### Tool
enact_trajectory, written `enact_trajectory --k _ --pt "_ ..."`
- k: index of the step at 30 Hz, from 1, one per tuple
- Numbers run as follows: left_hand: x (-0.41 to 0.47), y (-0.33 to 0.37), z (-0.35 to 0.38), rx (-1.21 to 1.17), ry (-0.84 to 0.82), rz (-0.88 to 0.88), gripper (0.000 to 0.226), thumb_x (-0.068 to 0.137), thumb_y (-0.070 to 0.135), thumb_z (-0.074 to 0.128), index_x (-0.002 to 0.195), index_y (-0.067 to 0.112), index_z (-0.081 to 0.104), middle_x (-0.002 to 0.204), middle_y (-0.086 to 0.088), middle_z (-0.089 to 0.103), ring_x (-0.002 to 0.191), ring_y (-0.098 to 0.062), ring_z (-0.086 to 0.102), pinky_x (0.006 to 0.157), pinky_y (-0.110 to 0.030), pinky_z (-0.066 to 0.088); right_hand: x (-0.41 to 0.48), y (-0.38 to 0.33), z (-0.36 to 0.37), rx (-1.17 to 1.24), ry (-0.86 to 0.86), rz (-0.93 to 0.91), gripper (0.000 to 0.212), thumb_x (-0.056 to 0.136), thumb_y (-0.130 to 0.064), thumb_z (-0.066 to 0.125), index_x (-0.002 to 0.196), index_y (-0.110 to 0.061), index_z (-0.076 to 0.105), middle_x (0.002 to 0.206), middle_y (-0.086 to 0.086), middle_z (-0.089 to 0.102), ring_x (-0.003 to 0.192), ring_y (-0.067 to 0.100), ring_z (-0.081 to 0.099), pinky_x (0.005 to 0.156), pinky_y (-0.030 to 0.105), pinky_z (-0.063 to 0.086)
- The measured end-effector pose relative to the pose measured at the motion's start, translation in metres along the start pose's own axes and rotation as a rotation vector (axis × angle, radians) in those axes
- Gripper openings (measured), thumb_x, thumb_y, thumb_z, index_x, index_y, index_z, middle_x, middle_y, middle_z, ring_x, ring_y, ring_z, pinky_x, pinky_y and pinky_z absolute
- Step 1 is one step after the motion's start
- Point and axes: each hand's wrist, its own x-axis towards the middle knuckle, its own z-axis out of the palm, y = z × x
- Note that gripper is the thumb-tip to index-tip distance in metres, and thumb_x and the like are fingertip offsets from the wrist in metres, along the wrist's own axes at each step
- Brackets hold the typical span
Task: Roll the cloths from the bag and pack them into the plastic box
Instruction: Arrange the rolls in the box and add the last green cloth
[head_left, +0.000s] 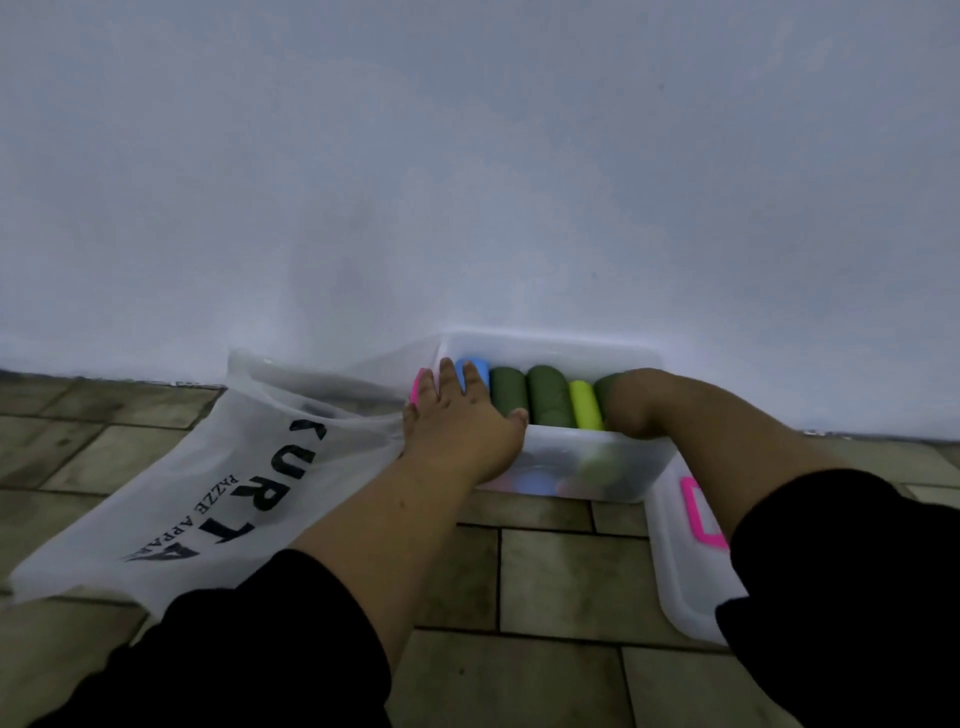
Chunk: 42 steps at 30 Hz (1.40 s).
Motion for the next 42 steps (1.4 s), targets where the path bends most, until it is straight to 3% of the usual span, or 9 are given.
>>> enact_trajectory --k 6,10,13,17,23,27,31,38,42 --pt "-0.004 0.002 -0.005 0.051 -0.055 -0.002 0.08 0.09 0.063 0.024 0.15 0.023 -0.01 0.159 -0.007 -0.018 0.145 -0.031 -0.016 0.115 -0.052 -0.004 -0.007 -0.003 0.0 0.012 -0.002 0.033 0.033 0.093 -0.013 0.042 0.121 -0.004 0.056 0.131 0.017 0.055 0.118 0.03 0.054 0.097 0.035 0.043" --pt "0.003 0.002 -0.012 0.263 -0.032 0.148 0.065 0.09 0.056 0.014 0.151 0.034 0.003 0.161 -0.002 -0.007 0.146 -0.026 -0.01 0.107 -0.059 -0.017 -0.008 -0.018 0.001 0.054 0.188 0.0 0.037 0.092 -0.013 0.043 0.127 -0.011 0.054 0.127 0.012 0.057 0.111 0.028 0.056 0.094 0.034 0.047" --pt "0.015 0.009 -0.017 0.214 -0.106 0.317 0.052 0.095 0.042 0.02 0.148 0.04 0.019 0.159 0.003 0.017 0.143 -0.02 0.018 0.113 -0.05 0.006 -0.003 -0.035 0.001 0.098 0.141 -0.107 0.032 0.098 -0.013 0.04 0.123 -0.009 0.059 0.121 0.011 0.061 0.106 0.025 0.059 0.082 0.028 0.043" --pt "0.026 0.013 -0.015 0.092 -0.226 0.245 0.046 0.093 0.046 0.03 0.129 0.032 0.054 0.124 -0.004 0.058 0.101 -0.022 0.053 0.084 -0.032 0.04 0.002 -0.042 -0.005 0.131 0.082 -0.16 0.031 0.1 -0.015 0.04 0.12 -0.007 0.062 0.12 0.013 0.061 0.099 0.024 0.058 0.075 0.027 0.037" --pt "0.035 0.008 -0.006 0.063 -0.228 0.176 0.059 0.077 0.058 0.028 0.118 0.028 0.058 0.116 -0.001 0.059 0.096 -0.02 0.055 0.083 -0.032 0.044 0.004 -0.042 0.004 0.199 0.117 -0.189 0.03 0.1 -0.018 0.041 0.121 -0.01 0.061 0.122 0.011 0.061 0.107 0.026 0.057 0.077 0.025 0.037" --pt "0.032 0.009 -0.007 0.089 -0.206 0.234 0.054 0.087 0.056 0.027 0.12 0.029 0.06 0.119 -0.003 0.058 0.1 -0.022 0.054 0.091 -0.039 0.045 0.001 -0.024 0.012 0.349 0.263 -0.063 0.042 0.09 -0.048 0.053 0.115 -0.016 0.06 0.113 0.007 0.063 0.095 0.024 0.058 0.084 0.033 0.047" --pt "0.032 0.013 -0.009 0.208 -0.192 0.267 0.06 0.087 0.055 0.021 0.13 0.028 0.053 0.132 -0.003 0.054 0.114 -0.026 0.051 0.091 -0.04 0.041 0.002 -0.011 0.019 0.24 0.1 0.019 0.07 0.087 -0.069 0.039 0.123 -0.011 0.058 0.121 0.017 0.059 0.107 0.03 0.055 0.093 0.036 0.044" --pt "0.031 0.01 -0.009 0.238 -0.169 0.303 0.059 0.086 0.052 0.019 0.129 0.033 0.053 0.137 0.004 0.052 0.116 -0.022 0.05 0.09 -0.039 0.04 0.007 -0.009 0.024 0.307 0.09 0.043 0.075 0.083 -0.073 0.041 0.12 -0.011 0.06 0.123 0.018 0.058 0.109 0.031 0.055 0.092 0.037 0.044" --pt "0.012 0.004 -0.008 0.138 0.104 0.402 0.047 0.088 0.041 0.03 0.126 0.036 0.056 0.141 0.011 0.047 0.127 -0.016 0.042 0.108 -0.046 0.022 0.008 -0.01 0.03 0.358 0.134 0.081 0.071 0.085 -0.071 0.04 0.119 -0.013 0.061 0.124 0.015 0.059 0.108 0.029 0.055 0.089 0.036 0.045"
